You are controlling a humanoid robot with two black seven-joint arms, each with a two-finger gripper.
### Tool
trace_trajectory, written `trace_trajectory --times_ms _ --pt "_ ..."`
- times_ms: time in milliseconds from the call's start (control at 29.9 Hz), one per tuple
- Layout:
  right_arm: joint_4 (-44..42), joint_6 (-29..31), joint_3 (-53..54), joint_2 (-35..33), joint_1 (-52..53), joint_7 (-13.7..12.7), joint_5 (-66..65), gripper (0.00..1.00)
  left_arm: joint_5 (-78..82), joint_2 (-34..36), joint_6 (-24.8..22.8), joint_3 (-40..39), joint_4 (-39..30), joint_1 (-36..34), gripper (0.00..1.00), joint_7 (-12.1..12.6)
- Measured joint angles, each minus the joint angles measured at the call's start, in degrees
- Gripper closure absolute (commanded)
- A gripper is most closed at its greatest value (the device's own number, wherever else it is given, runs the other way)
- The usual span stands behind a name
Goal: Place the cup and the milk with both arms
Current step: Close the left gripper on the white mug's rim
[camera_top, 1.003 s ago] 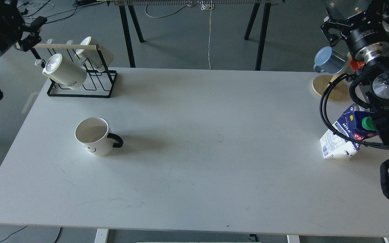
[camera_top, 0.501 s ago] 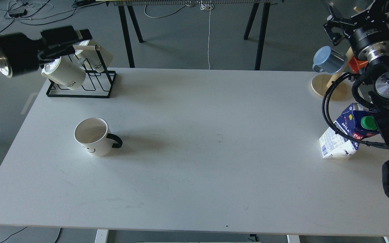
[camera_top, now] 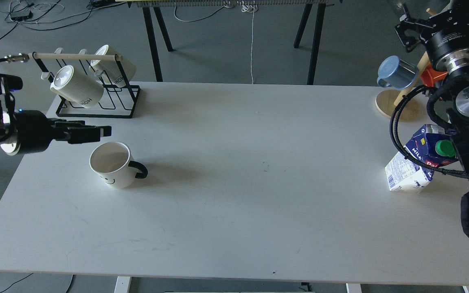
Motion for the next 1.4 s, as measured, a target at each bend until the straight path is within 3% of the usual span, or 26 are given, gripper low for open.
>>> trace_trajectory --times_ms 267,702,802,936,1036,1170,1303,1404 --pt "0.0 0.0 -0.07 0.03 0.03 0.0 0.0 0.01 7.3 -2.44 0.71 0.0 1.72 3.01 0.12 -1.09" --pt "0.12 0.0 -0.04 -0.06 0.06 -0.02 0.0 0.01 11.45 -8.73 2.5 -0.06 13.21 3.15 0.12 -1.03" --pt "0.09 0.0 -0.03 -0.08 0.0 -0.02 0.0 0.01 11.53 -9.84 3.25 -0.06 15.01 3.12 0.22 -1.25" --pt "0.07 0.0 -0.04 -0.08 -0.1 -0.02 0.0 0.01 11.59 -10.83 5.0 0.01 15.79 3.1 0.27 -2.06" --pt "0.07 0.0 -0.06 -0.08 -0.11 -0.02 0.0 0.01 12.31 -11.23 5.54 0.04 15.9 3.12 0.37 -2.44" --pt "0.07 0.0 -0.11 -0.08 -0.11 -0.02 0.0 0.01 15.95 -11.87 5.72 0.11 16.05 3.23 0.61 -3.3" --pt "0.07 0.0 -0.11 -0.16 -0.09 -0.02 0.0 0.01 18.1 -12.04 5.72 0.42 16.11 3.39 0.7 -4.81" --pt "0.07 0.0 -0.1 -0.16 -0.09 -0.02 0.0 0.01 18.92 -12.12 5.7 1.9 16.12 3.17 0.84 -5.18"
